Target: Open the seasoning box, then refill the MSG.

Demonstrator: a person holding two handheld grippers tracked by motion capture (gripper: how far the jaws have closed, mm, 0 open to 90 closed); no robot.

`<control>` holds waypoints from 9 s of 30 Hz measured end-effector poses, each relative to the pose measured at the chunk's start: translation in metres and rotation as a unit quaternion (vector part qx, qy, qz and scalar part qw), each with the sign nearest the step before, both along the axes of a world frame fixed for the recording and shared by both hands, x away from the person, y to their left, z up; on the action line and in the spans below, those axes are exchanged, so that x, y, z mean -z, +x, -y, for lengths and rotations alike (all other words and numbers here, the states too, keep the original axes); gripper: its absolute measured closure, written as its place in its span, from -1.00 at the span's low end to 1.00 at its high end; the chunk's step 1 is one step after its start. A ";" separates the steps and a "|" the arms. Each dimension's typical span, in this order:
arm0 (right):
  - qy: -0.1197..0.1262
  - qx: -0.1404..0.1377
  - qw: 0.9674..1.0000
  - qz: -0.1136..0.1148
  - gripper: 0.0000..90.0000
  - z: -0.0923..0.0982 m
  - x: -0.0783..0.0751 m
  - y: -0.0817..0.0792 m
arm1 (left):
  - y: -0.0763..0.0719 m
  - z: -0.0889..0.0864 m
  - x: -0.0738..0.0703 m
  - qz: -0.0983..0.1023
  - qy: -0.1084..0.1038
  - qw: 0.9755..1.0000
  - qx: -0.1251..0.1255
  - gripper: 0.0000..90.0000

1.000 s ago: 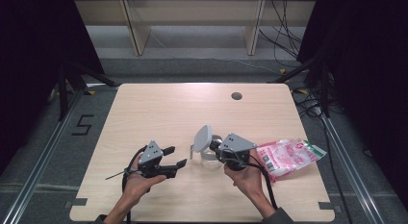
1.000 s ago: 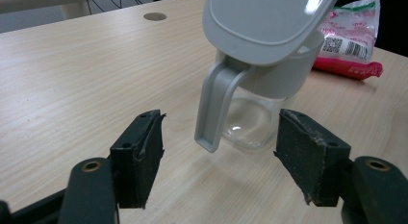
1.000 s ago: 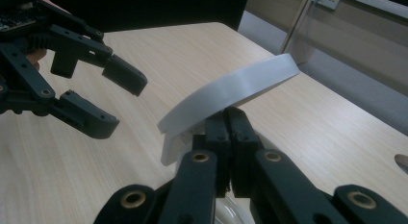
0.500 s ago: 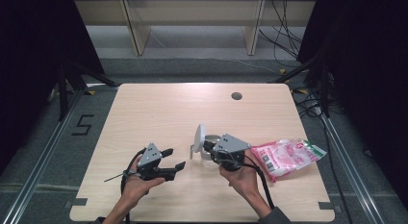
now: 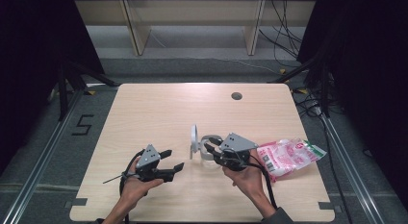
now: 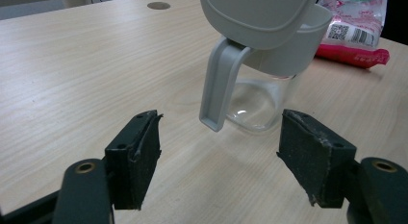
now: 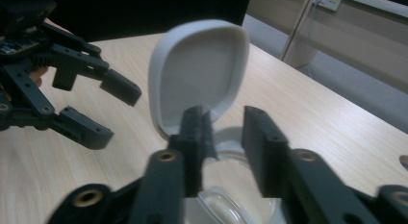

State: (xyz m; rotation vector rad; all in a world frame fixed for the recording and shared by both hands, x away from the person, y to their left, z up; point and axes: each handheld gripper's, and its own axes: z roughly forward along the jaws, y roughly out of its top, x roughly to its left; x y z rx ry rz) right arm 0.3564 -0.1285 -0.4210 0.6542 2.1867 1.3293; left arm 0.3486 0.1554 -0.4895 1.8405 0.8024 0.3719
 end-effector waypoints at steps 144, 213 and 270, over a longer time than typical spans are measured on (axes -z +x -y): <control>0.160 0.371 0.896 -0.183 -0.12 0.224 0.090 0.003 | -0.009 0.006 0.013 -0.009 0.014 1.000 0.008 -0.36; 0.083 0.191 0.978 0.014 1.00 0.153 0.001 -0.005 | -0.021 0.019 0.002 0.004 -0.003 1.000 0.027 -0.36; 0.127 0.055 0.990 0.010 1.00 0.084 -0.051 -0.053 | -0.023 0.170 0.024 0.043 0.056 0.991 0.114 0.61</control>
